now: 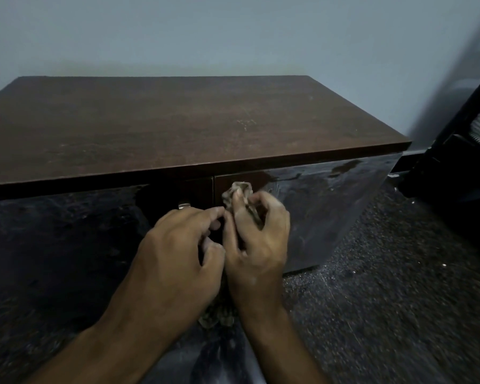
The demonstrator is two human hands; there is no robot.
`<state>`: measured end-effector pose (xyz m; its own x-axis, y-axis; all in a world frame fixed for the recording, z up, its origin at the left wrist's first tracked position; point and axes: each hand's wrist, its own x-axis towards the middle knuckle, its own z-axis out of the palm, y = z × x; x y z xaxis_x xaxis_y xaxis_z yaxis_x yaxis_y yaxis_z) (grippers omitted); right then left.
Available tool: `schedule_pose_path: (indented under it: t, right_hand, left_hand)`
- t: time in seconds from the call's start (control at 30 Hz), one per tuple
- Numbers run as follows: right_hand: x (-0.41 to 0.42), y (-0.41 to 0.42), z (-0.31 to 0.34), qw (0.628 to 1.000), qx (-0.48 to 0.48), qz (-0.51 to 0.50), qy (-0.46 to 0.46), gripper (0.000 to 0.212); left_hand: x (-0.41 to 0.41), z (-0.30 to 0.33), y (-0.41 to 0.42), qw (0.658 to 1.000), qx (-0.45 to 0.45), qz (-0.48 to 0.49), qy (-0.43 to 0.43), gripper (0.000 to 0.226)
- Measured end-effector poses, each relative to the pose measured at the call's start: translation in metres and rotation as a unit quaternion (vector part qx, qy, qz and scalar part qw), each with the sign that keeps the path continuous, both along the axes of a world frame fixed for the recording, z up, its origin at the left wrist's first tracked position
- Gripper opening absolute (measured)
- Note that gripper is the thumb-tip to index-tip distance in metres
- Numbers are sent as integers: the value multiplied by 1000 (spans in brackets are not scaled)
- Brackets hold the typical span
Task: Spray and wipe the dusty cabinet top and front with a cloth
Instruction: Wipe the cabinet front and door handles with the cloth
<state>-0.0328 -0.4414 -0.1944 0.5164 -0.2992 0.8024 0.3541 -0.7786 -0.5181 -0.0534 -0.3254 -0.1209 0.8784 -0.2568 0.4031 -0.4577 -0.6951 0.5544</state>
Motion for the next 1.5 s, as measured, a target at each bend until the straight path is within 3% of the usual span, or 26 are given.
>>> schedule_pose_path:
  t: [0.13,0.37,0.57,0.77,0.9,0.97,1.13,1.33,1.5]
  right_hand:
    - [-16,0,-34,999,-24,9,38,27]
    - [1,2,6,998,-10,-29,-56,12]
    - [-9,6,-19,997,-61,2,49,8]
    - [-2,11,-5,999,-39,-24,7,4]
    - [-12,11,-28,994,-51,-22,94,10]
    - [-18,9,-34,996,-19,-4,88,12]
    - [-16,3,-3,997,57,-29,-30,19]
    - [-12,1,-21,997,34,-67,16,18]
    - [-16,1,-22,975,198,-40,93,13]
  left_hand:
    - [0,3,3,1000,-12,7,-6,45]
    - [1,0,5,1000,-6,5,3,47]
    - [1,0,4,1000,-6,3,22,50]
    - [-3,0,5,1000,10,-8,25,50]
    - [-4,-1,8,999,5,-11,31,47]
    - [-4,0,10,999,4,-13,36,44]
    - [-2,0,5,996,-39,-18,82,51]
    - [-8,-4,-3,979,-108,-43,166,61]
    - [-9,-7,0,978,-106,-56,170,63]
